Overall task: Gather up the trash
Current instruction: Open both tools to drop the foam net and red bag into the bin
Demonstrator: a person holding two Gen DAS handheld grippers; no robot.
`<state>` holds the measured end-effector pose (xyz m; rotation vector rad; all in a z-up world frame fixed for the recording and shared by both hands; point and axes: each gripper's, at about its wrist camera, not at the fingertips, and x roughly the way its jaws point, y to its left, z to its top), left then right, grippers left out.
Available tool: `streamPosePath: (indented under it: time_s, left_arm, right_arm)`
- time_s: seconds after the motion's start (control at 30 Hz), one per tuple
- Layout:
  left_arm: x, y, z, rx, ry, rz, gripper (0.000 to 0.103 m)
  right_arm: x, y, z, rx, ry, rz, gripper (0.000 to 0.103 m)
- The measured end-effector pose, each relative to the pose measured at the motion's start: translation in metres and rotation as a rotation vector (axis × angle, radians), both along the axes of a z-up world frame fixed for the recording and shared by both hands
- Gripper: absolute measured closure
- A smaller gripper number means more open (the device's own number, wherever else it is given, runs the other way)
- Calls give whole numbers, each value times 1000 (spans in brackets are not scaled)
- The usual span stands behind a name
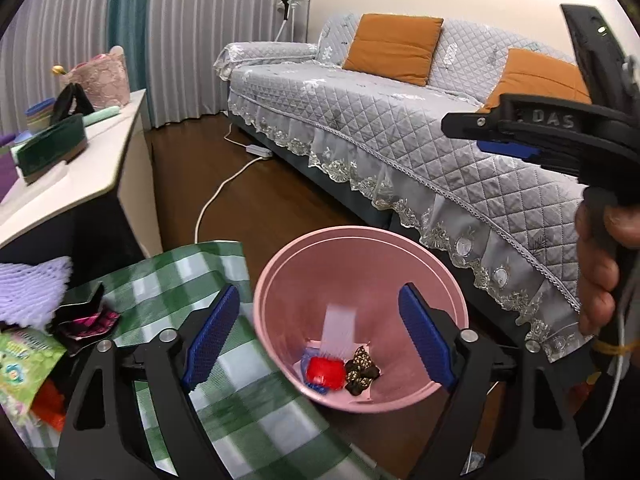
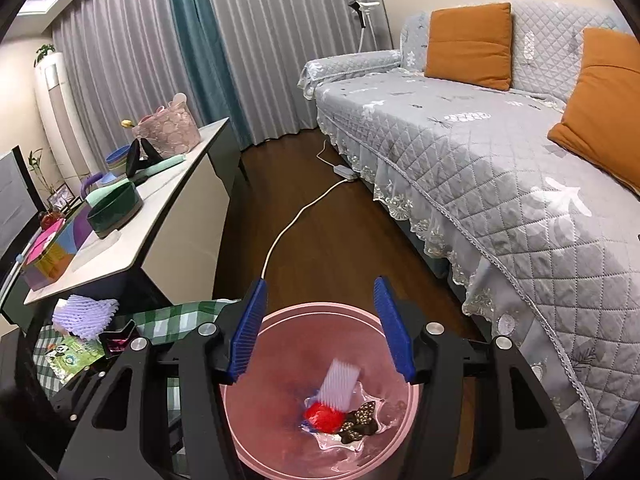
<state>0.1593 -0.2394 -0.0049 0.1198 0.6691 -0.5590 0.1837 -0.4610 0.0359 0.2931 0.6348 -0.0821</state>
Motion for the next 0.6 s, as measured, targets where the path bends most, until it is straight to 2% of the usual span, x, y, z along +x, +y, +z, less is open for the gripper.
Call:
streamPosePath:
  time_s: [0.33, 0.47, 0.53, 0.6]
  left_arm:
    - [-41, 49, 40, -13, -56, 19, 55]
    - [-61, 77, 56, -17, -78, 43, 59]
    - [-69, 90, 62, -16, -89, 55, 66]
    - [-77, 110, 69, -18, -100, 76, 67]
  right_arm:
    - [-12, 36, 18, -16, -51, 71, 47]
    - [-22, 50, 28, -14, -81, 100, 47]
    - [-28, 60, 34, -15, -103, 121, 48]
    - [-32, 69, 39, -15, -121, 142, 51]
